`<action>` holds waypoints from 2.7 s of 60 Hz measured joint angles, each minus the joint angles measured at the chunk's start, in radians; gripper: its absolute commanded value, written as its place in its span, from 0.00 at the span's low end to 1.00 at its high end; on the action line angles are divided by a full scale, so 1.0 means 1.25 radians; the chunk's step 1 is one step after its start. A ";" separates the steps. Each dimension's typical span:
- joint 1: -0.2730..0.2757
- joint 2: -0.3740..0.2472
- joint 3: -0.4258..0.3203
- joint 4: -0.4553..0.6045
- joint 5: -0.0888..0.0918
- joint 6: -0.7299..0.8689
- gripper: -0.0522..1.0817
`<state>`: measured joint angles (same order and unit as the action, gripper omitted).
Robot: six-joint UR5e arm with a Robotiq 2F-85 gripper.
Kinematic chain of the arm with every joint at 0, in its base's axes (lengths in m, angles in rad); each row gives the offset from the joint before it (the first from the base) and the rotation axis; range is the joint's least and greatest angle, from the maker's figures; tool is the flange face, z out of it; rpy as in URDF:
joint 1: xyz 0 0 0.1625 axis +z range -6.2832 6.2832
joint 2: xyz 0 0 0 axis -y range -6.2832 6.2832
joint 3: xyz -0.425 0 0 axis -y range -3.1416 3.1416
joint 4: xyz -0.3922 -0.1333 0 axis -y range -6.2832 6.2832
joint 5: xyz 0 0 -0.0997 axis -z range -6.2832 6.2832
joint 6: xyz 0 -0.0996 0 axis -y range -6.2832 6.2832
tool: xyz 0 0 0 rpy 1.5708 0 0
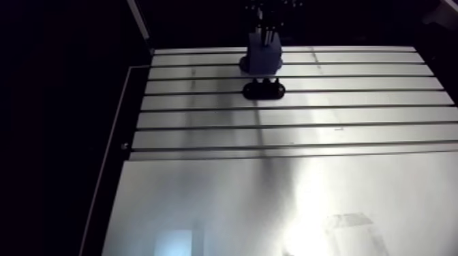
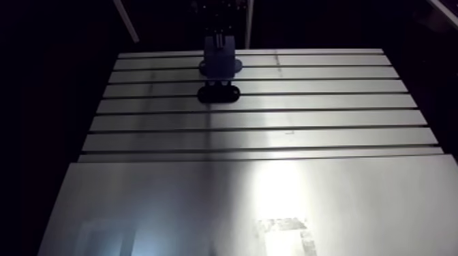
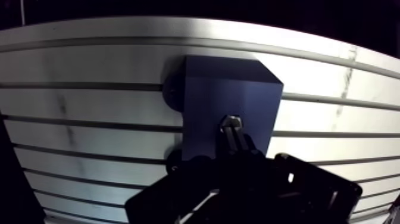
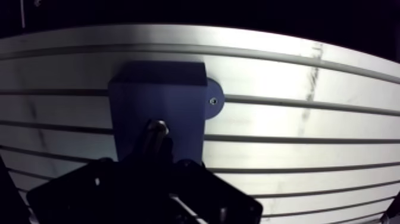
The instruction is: Pick up the M10 bolt and insert it into the hex recess until seated.
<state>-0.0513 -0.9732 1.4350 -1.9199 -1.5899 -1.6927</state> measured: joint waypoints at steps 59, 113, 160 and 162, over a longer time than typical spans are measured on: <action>0.002 -0.025 0.000 0.003 -0.001 0.001 0.06; 0.011 -0.187 -0.043 0.221 -0.007 0.005 0.06; 0.012 -0.324 -0.097 0.355 0.004 0.010 0.05; 0.012 -0.328 -0.096 0.356 0.005 0.010 0.05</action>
<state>-0.0366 -1.3834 1.3153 -1.4755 -1.5837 -1.6806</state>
